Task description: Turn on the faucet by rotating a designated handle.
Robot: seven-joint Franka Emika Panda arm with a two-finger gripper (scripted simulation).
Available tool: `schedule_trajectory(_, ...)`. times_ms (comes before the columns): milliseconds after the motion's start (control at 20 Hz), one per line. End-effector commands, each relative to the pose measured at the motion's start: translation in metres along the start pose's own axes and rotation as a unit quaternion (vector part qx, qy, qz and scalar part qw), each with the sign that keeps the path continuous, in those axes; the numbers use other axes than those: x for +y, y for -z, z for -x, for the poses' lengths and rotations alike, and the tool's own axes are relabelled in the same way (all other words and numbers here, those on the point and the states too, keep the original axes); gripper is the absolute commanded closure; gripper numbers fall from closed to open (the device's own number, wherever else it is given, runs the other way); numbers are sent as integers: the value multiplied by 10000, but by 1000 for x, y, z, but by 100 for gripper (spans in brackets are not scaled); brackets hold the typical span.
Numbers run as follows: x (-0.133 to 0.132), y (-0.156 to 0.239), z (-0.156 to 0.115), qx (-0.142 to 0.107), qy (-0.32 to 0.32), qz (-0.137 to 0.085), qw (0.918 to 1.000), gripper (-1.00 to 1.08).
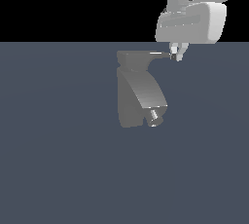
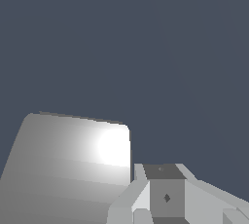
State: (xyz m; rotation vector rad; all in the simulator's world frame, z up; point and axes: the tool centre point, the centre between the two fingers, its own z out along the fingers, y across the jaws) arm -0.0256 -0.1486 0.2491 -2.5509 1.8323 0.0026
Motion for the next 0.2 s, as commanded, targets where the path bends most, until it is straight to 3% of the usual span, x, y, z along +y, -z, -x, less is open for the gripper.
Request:
schedule_trajectory(0, -2, -1, -9, 9, -41, -3, 10000, 108)
schedule_trajectory(150, -5, -1, -14, 9, -49, -2, 10000, 108)
